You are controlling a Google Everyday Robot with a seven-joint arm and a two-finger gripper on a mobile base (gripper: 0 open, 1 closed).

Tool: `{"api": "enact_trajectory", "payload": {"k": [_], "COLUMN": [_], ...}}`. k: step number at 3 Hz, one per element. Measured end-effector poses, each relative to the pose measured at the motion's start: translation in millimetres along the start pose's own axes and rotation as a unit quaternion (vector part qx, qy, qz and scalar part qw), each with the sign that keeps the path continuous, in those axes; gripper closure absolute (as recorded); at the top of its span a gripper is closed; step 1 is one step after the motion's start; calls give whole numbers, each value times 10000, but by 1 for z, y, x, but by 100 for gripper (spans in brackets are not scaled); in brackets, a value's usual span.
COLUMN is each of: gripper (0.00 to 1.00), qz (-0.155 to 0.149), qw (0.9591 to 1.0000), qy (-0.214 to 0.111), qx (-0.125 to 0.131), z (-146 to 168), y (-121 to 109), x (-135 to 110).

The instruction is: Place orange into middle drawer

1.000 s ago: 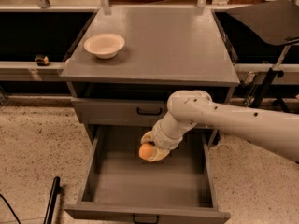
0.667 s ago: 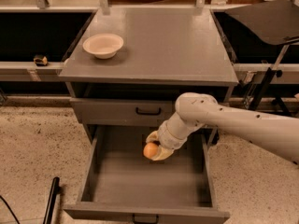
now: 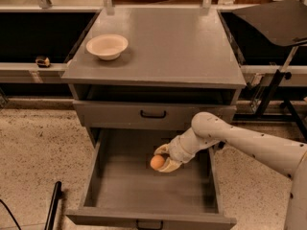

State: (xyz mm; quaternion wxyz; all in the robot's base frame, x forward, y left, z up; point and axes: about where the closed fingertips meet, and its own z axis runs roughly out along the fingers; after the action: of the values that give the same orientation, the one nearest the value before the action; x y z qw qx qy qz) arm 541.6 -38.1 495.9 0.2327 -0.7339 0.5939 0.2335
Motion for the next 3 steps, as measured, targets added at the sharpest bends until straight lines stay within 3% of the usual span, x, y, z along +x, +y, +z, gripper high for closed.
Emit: {"api": "enact_trajectory", "payload": {"k": [1, 2, 3], "gripper": [100, 100, 100], "qz": [2, 327, 988], "qw": [10000, 9994, 9942], "qy": [2, 127, 132], "qx": [-12, 69, 413], "z": [1, 3, 3], "y": [1, 0, 2], "x": [0, 17, 52]}}
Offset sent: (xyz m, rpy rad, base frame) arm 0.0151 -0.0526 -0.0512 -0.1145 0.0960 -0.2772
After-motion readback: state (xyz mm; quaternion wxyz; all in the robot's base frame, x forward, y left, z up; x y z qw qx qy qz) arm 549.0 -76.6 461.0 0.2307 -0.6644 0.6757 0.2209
